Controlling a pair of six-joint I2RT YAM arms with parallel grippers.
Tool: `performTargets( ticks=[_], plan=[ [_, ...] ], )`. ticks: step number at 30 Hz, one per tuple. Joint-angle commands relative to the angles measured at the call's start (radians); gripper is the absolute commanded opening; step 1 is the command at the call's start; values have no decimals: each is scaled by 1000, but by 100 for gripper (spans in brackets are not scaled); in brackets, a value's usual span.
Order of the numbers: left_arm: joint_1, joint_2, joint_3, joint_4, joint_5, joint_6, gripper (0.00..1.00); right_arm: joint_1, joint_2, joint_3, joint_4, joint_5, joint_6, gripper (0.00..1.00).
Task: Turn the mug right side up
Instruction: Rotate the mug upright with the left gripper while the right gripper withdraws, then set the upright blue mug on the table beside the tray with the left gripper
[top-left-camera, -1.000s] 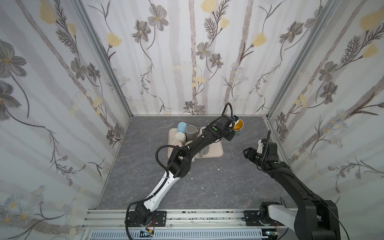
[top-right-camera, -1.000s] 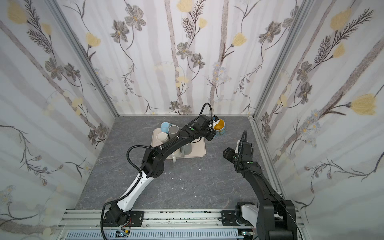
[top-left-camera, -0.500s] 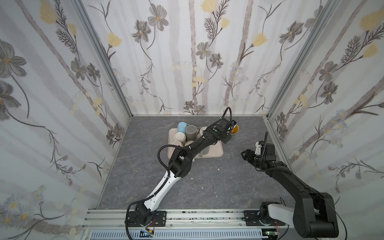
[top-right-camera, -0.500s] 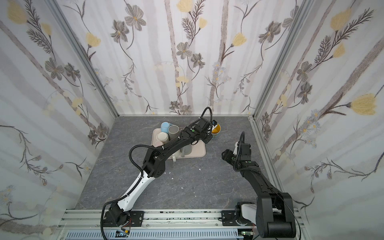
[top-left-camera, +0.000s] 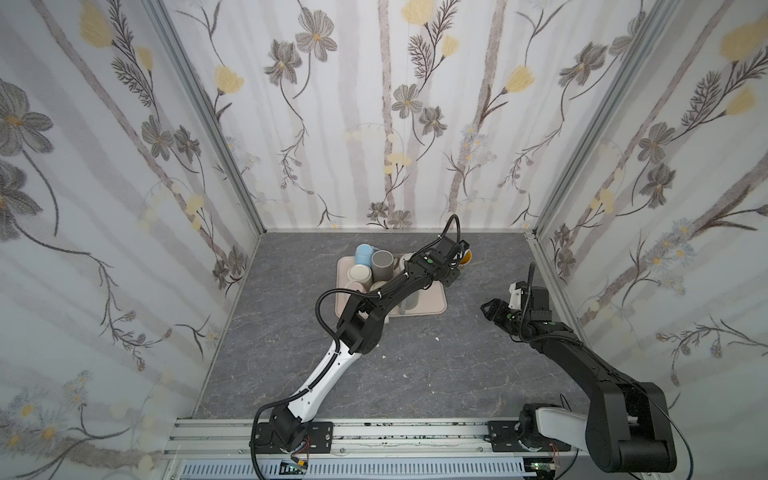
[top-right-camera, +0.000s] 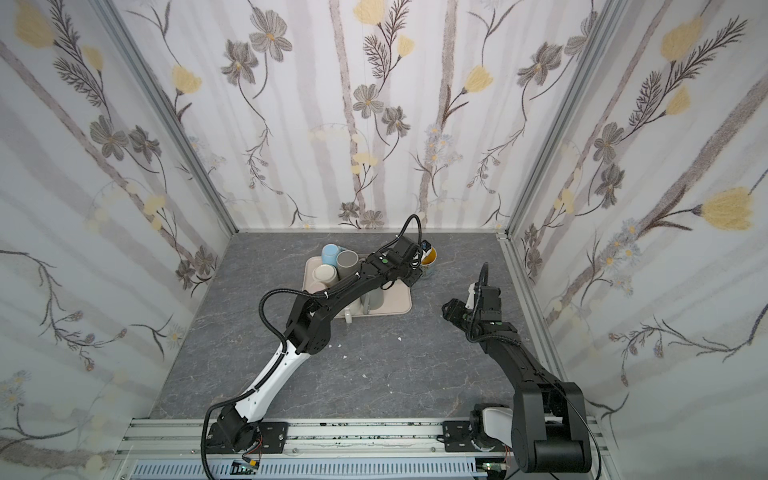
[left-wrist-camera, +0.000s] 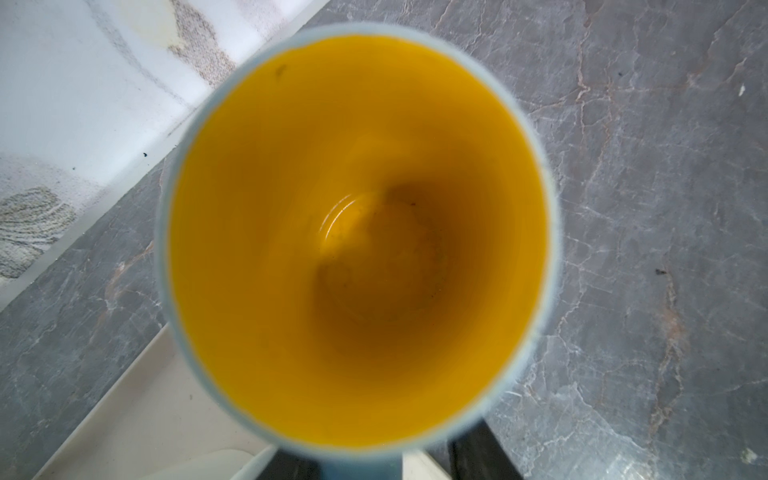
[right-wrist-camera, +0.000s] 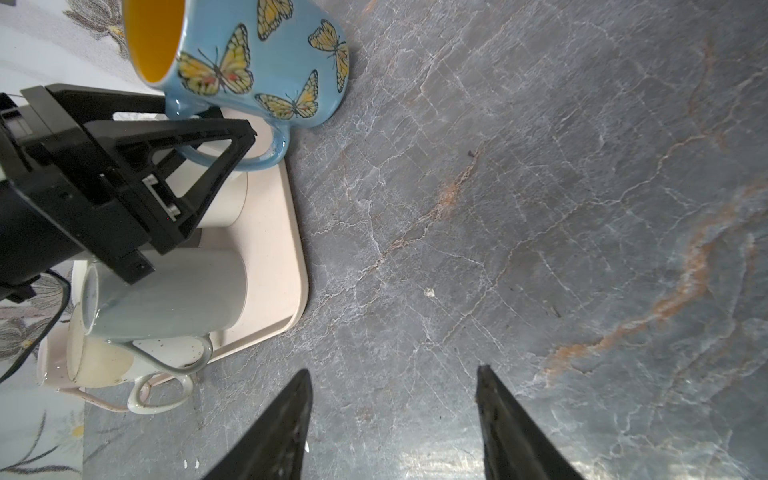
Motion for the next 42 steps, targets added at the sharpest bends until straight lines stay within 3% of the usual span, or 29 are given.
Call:
performTargets(
  ticks=[1, 9, 18, 29, 42],
  plan=[
    [0, -3, 11, 23, -8, -5, 48, 1, -2, 4, 16, -3, -6, 62],
    [0, -44, 11, 23, 4, -11, 53, 41, -2, 40, -20, 56, -40, 61],
    [7, -230, -108, 16, -1, -78, 56, 239, 61, 142, -61, 212, -70, 60],
    [78, -696, -785, 311, 12, -266, 56, 510, 284, 317, -26, 288, -36, 60],
    [158, -1254, -1510, 545, -89, -454, 55, 664, 515, 552, -71, 320, -48, 62]
  ],
)
